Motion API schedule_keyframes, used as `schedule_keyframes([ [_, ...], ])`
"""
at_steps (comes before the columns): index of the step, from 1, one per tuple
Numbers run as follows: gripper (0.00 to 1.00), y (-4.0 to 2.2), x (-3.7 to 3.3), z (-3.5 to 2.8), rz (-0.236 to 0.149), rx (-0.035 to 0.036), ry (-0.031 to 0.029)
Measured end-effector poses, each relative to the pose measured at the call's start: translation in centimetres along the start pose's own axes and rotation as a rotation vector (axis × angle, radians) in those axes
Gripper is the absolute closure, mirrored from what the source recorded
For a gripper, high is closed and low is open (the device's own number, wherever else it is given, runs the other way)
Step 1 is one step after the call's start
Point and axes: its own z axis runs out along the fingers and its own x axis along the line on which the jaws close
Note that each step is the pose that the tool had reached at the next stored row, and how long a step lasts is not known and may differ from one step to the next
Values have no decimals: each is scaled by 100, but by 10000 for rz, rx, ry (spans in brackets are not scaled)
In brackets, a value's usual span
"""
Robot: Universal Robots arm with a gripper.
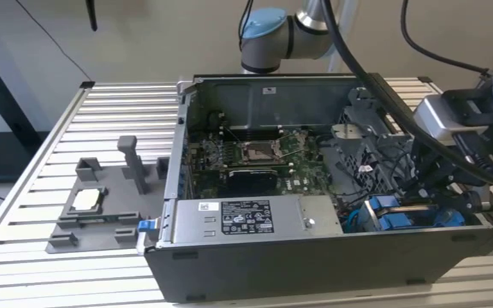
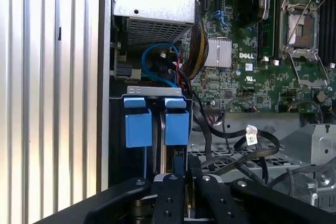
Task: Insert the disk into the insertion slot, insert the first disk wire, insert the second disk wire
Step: 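Insert the second disk wire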
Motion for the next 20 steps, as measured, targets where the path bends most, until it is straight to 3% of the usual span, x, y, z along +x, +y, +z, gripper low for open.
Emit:
schedule_keyframes([
  [20,85,-3,6,44,-1,0,-1],
])
